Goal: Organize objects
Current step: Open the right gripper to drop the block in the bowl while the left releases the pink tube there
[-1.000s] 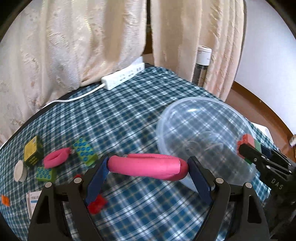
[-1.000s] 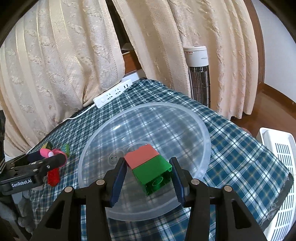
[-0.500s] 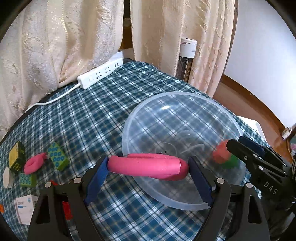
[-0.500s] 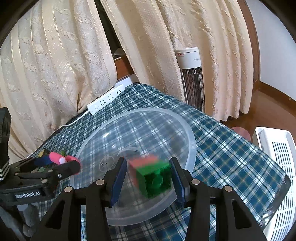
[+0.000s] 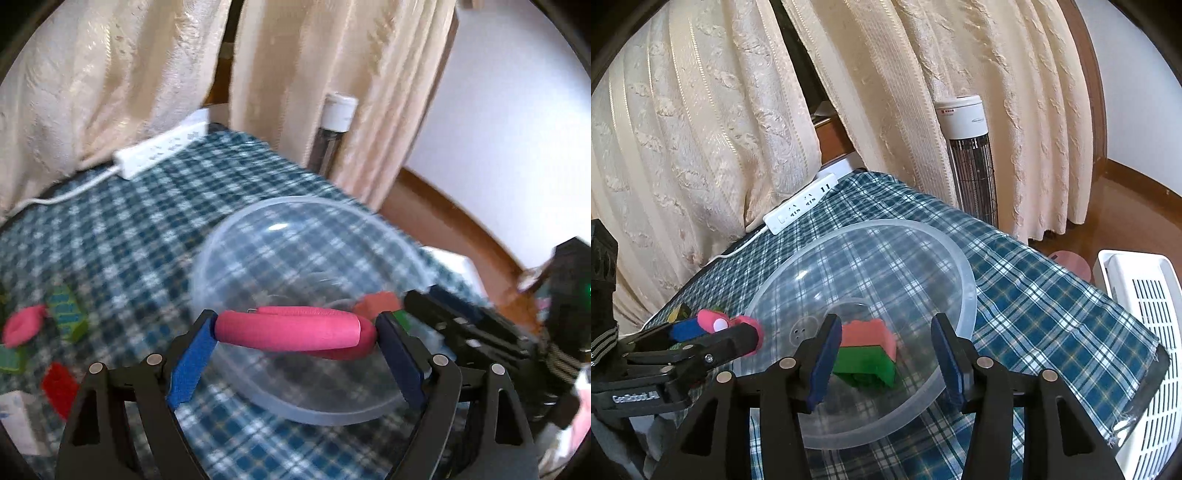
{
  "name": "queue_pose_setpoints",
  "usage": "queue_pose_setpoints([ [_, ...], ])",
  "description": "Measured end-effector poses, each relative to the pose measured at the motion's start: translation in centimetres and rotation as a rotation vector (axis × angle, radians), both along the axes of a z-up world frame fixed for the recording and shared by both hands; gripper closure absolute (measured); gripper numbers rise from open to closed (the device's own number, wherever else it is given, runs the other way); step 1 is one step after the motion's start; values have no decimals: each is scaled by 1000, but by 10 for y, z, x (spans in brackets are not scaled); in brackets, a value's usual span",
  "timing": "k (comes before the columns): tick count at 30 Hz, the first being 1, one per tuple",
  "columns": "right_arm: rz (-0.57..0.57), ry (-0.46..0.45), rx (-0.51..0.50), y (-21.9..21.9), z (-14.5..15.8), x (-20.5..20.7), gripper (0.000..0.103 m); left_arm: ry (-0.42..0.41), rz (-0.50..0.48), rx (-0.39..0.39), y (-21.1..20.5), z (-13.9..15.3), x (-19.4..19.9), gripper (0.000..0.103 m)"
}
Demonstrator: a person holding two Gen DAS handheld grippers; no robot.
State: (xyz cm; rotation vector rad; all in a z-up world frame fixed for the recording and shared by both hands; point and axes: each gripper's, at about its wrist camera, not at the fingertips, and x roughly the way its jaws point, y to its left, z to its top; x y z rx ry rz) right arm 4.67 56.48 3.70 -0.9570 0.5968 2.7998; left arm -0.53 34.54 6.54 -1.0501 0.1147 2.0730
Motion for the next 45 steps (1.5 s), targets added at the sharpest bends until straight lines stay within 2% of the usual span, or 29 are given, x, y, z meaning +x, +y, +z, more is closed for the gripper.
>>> queue_pose_setpoints([
  [3, 0, -1, -1, 0, 0, 0, 49, -47, -22, 14, 3, -3, -1, 16],
  [9, 0, -1, -2, -1, 0, 2, 49, -69, -29, 24, 3, -3, -1, 16],
  [11, 0, -2, -3, -1, 1, 2, 49, -64, -31, 33, 3, -4, 0, 13],
  [13, 0, -2, -3, -2, 1, 3, 49, -37, -29, 54, 1, -1, 2, 4],
  [16, 0, -3, -3, -2, 1, 2, 49, -3, -27, 64, -2, 3, 4, 3],
  [32, 12, -5, 0, -14, 0, 7, 49, 51, 42, -32, -19, 2, 7, 3],
  [45, 68, 2, 16, -44, 12, 8, 49, 97, 195, -114, -70, 0, 2, 3],
])
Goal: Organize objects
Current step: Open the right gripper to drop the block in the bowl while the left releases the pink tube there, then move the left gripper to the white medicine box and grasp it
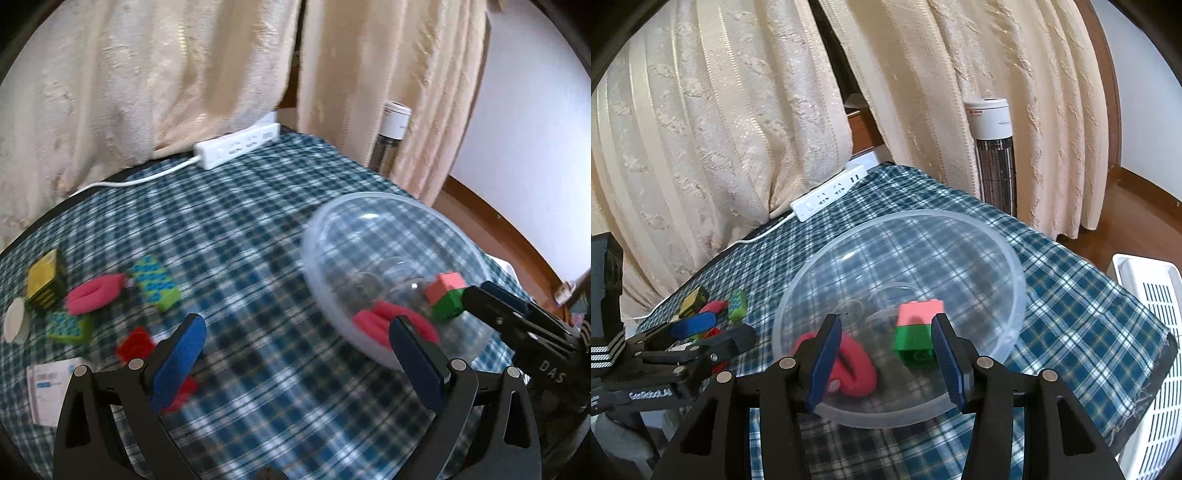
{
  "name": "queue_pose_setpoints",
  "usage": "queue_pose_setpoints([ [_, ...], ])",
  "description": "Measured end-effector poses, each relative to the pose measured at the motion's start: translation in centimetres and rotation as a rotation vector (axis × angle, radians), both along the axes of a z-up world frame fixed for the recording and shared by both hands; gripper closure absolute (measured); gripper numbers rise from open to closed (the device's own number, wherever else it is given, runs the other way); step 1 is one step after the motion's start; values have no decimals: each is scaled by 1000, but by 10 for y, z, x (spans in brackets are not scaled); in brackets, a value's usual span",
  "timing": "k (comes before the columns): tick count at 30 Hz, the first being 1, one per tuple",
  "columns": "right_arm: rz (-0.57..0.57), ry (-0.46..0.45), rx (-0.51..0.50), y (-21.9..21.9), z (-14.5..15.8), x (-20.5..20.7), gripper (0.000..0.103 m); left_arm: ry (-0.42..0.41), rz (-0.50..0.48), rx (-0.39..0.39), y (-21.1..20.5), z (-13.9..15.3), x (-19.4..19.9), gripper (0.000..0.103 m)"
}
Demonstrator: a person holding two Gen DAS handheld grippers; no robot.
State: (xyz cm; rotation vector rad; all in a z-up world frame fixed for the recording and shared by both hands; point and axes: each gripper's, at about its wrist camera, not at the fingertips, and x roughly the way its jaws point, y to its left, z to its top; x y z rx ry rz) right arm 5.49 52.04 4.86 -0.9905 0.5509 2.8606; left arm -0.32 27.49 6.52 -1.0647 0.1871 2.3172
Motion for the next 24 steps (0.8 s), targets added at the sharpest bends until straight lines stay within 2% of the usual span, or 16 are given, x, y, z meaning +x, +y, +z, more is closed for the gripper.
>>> queue_pose_setpoints([
  [11, 45, -2, 12, -26, 5, 0, 44, -20, 135, -1, -63, -2, -8, 3],
  [24, 105, -23, 31, -61, 7, -5, 44, -40, 261, -31, -145, -12, -20, 3],
])
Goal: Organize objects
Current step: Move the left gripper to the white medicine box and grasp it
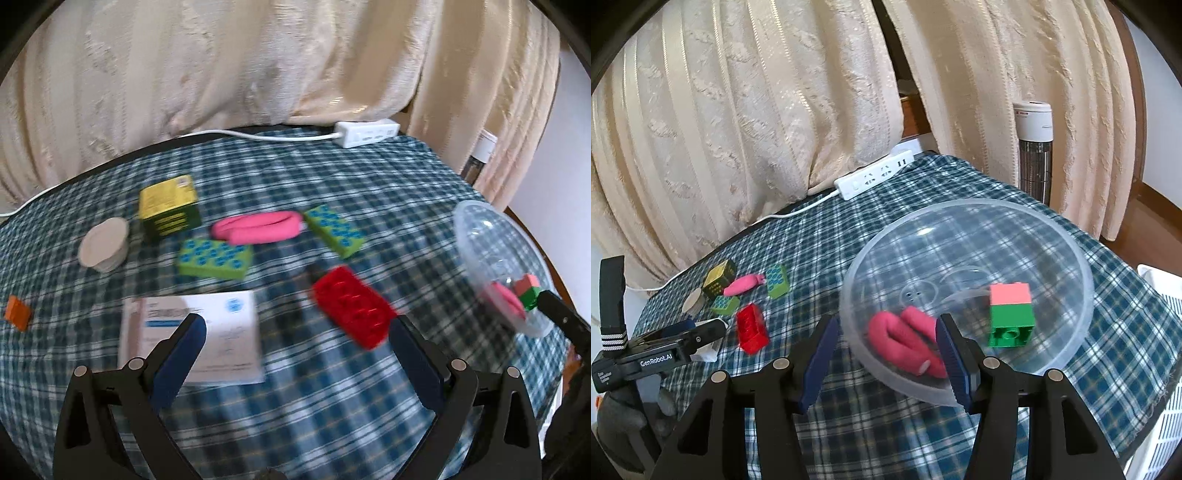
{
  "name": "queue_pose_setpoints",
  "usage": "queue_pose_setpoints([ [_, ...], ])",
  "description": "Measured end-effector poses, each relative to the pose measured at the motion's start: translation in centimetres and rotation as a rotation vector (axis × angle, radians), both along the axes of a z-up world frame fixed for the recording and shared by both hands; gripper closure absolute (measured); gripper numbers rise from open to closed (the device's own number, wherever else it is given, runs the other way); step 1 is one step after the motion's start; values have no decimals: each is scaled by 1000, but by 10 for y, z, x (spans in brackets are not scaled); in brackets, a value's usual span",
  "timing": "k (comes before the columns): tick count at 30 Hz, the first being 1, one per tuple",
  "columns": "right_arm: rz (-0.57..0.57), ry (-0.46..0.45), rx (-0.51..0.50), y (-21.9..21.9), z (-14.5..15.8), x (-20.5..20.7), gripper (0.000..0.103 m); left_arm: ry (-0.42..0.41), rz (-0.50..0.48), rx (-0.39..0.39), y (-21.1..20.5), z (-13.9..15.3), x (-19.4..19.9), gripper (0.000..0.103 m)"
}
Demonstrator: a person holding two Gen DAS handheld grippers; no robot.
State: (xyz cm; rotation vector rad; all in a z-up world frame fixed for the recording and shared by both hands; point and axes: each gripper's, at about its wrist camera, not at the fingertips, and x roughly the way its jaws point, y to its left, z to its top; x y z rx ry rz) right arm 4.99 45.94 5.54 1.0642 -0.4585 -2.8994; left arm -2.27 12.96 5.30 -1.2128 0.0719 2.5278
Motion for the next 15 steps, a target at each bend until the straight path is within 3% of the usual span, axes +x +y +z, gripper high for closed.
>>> queue_pose_setpoints([
  [7, 32, -14, 10, -20, -1, -3, 44, 7, 32, -49, -44, -3, 0, 3],
  [15, 63, -32, 23, -41, -2, -7, 44, 28, -78, -143, -60, -12, 4, 3],
])
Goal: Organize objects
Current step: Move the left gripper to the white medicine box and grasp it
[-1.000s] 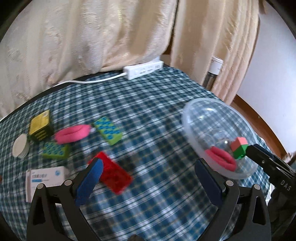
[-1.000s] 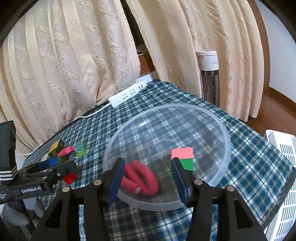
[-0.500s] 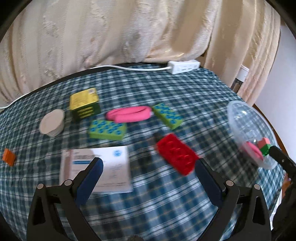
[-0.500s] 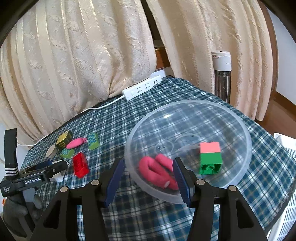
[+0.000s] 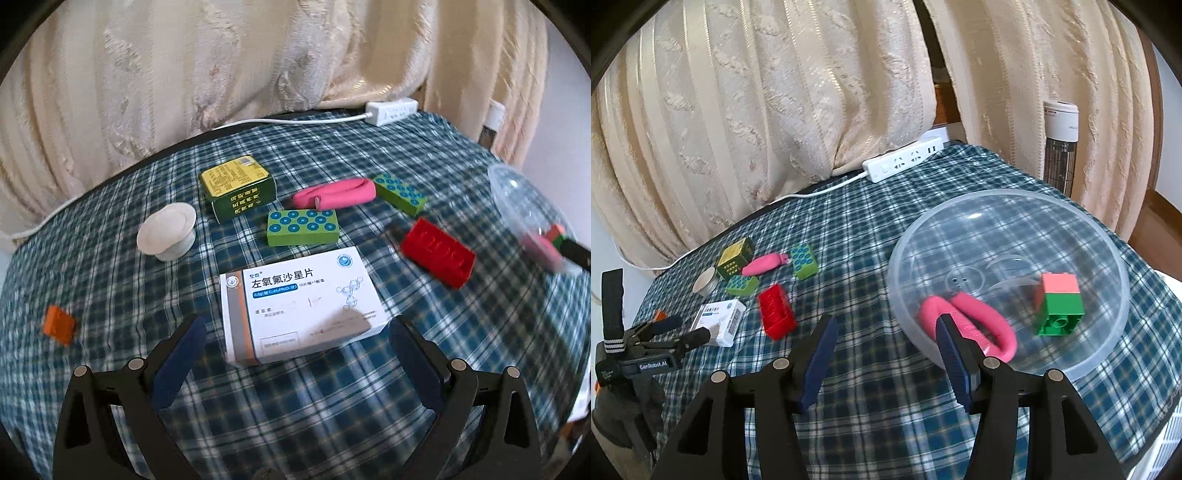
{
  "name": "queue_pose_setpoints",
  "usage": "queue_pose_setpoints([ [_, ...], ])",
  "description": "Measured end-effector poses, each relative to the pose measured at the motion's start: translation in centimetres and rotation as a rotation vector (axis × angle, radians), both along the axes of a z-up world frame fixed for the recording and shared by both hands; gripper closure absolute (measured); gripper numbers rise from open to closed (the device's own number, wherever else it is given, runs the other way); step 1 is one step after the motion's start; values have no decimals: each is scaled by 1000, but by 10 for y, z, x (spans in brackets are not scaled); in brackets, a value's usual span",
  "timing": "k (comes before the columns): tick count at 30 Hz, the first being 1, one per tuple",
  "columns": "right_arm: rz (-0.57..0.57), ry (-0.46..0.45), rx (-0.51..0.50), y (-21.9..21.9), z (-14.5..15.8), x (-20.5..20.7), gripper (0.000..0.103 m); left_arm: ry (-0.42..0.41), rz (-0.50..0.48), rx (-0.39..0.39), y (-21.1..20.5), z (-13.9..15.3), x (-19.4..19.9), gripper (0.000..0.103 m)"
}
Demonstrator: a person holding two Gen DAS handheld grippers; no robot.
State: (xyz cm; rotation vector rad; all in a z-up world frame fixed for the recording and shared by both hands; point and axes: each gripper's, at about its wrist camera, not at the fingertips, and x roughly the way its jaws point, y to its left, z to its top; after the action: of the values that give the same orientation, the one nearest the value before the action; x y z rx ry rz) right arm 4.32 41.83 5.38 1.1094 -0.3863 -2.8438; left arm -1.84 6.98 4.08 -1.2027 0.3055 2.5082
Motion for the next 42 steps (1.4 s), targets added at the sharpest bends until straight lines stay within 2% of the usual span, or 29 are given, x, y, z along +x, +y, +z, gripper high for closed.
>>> queue_pose_setpoints([
  [6, 3, -20, 2, -9, -2, -3, 44, 30, -103, -57, 5, -3, 0, 3],
  [10, 5, -22, 7, -14, -1, -4, 44, 39, -128, -71, 4, -7, -10, 3],
  [15, 12, -24, 12, -19, -1, -5, 44, 13, -120, -21, -1, -9, -33, 3],
  [21, 18, -33, 9, -23, -3, -9, 44, 15, -159, -14, 3, -10, -50, 3],
  [29, 26, -49, -2, -28, -8, -12, 44, -111, -203, 106, -3, -17, -66, 3],
  [33, 25, -53, -4, -29, -9, -13, 44, -132, -217, 122, -5, -17, -61, 3],
  [42, 35, -55, -6, -33, -9, -14, 44, -164, -291, 80, -1, -19, -17, 3],
])
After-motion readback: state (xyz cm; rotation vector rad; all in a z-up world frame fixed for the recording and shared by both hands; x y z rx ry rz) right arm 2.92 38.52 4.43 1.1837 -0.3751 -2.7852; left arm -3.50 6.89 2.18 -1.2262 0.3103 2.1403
